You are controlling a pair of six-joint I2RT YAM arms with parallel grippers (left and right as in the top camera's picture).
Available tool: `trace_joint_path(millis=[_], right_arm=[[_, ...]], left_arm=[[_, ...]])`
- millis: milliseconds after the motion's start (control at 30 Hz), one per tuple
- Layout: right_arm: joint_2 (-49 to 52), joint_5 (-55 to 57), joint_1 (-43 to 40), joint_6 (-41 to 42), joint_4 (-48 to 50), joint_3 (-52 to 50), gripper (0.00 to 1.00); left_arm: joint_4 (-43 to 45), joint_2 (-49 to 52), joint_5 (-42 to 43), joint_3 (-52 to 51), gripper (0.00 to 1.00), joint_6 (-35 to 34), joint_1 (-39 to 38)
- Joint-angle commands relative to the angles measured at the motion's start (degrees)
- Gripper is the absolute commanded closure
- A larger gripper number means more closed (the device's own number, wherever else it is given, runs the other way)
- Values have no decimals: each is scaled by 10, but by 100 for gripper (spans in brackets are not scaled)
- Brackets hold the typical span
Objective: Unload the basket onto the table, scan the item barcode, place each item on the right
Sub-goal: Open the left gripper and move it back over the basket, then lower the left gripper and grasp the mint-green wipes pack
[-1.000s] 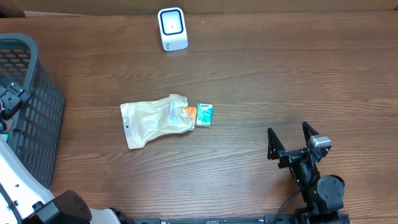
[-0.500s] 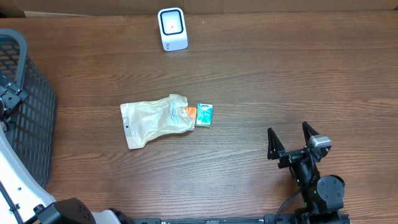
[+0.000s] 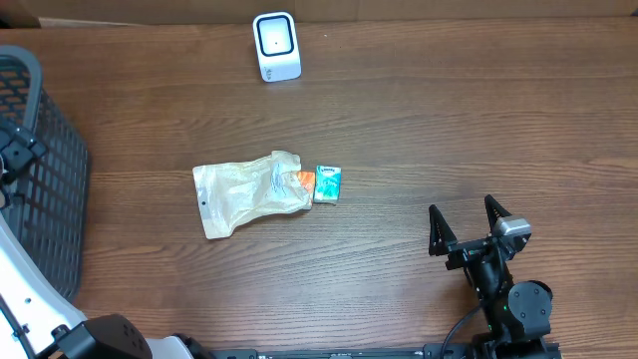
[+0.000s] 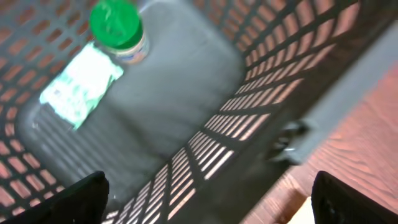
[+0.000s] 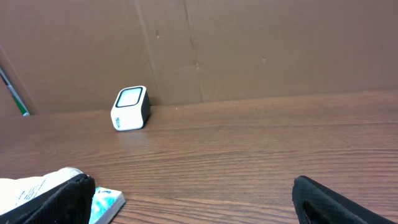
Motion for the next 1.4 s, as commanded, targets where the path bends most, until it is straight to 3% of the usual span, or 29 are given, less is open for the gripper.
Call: trace_joint_path(millis=[0, 300, 633, 733, 933, 1000, 1167, 1367], right_arm=[[-6, -3, -3, 2, 2, -6, 0], [-6, -3, -3, 2, 2, -6, 0], [-6, -3, -3, 2, 2, -6, 0], [-6, -3, -3, 2, 2, -6, 0], [-6, -3, -3, 2, 2, -6, 0], [-6, -3, -3, 2, 2, -6, 0], [-6, -3, -3, 2, 2, -6, 0], [-6, -3, -3, 2, 2, -6, 0]], left_arm=[[4, -7, 19, 50, 11, 43, 3], [12, 17, -149, 50, 13, 53, 12], [7, 50, -123, 38, 12, 76, 72], [12, 64, -76, 17, 12, 114, 96], [45, 82, -78, -31, 12, 142, 125], [57, 91, -78, -46, 15, 163, 132], [102, 123, -80, -77, 33, 212, 144], [136, 201, -119, -80, 39, 198, 145]])
